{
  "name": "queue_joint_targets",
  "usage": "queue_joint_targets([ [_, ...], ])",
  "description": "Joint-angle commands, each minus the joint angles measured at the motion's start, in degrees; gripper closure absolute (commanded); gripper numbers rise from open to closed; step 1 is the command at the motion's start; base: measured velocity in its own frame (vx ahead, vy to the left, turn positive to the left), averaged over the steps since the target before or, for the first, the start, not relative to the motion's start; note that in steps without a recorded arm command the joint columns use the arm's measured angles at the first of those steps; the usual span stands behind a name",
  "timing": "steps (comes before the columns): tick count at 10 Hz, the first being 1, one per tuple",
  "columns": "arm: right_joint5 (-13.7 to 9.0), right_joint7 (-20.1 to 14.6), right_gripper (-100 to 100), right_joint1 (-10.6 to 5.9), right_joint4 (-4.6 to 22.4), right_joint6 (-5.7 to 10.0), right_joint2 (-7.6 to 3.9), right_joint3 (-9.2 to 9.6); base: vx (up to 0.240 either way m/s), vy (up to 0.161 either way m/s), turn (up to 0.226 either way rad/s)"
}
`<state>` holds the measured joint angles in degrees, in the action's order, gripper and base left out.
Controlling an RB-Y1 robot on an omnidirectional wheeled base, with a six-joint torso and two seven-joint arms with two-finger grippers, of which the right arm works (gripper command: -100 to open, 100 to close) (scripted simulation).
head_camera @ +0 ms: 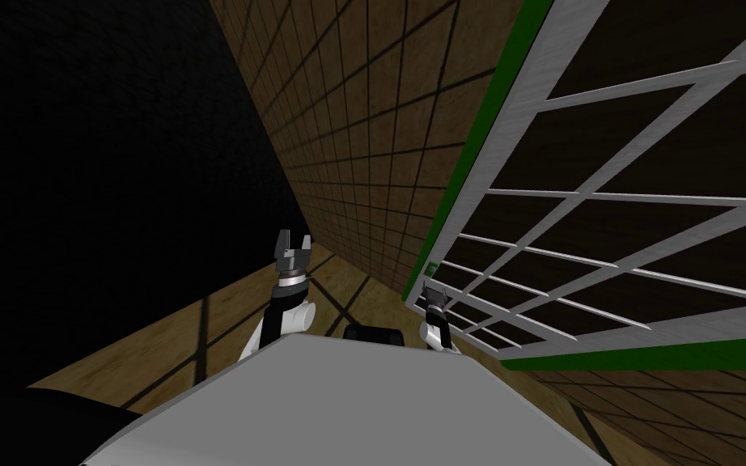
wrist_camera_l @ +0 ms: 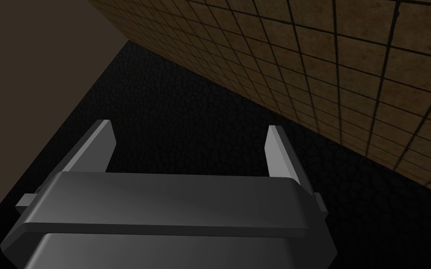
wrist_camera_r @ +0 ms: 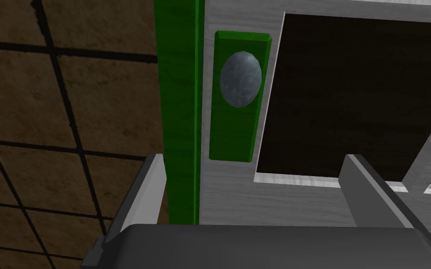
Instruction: Pull the door open
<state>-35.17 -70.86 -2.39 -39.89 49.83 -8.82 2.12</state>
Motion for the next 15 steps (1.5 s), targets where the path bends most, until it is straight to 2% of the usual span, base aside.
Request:
queue_joint_targets([
  [1,-0.7,-2.1,-100,-0.18,0.1,-0.04,0.12,0.32,-0.034,-0.003,0.015],
  [2,-1.2,-3.3,-100,-0.29,0.1,-0.08,0.18,0.51,-0.033,-0.006,0.014],
  [3,-0.9,-2.4,-100,-0.23,0.1,-0.05,0.13,0.39,-0.015,-0.002,0.003],
  [5,-1.3,-5.0,-100,0.74,0.6,0.36,-1.92,0.27,0.170,-0.008,0.079],
  [6,-1.3,-5.0,-100,0.74,0.6,0.36,-1.92,0.27,0.145,-0.008,0.018],
  [12,-2.2,-11.3,-100,3.43,2.1,1.54,-7.63,-0.10,0.177,-0.012,0.072],
  [13,-2.2,-11.3,-100,3.43,2.1,1.54,-7.63,-0.10,0.138,-0.014,0.011],
  [14,-2.2,-10.6,-100,4.04,0.7,0.99,-7.31,-0.19,0.046,-0.008,-0.005],
  [15,-2.2,-10.6,100,4.04,0.7,0.99,-7.31,-0.19,0.000,0.000,0.000],
])
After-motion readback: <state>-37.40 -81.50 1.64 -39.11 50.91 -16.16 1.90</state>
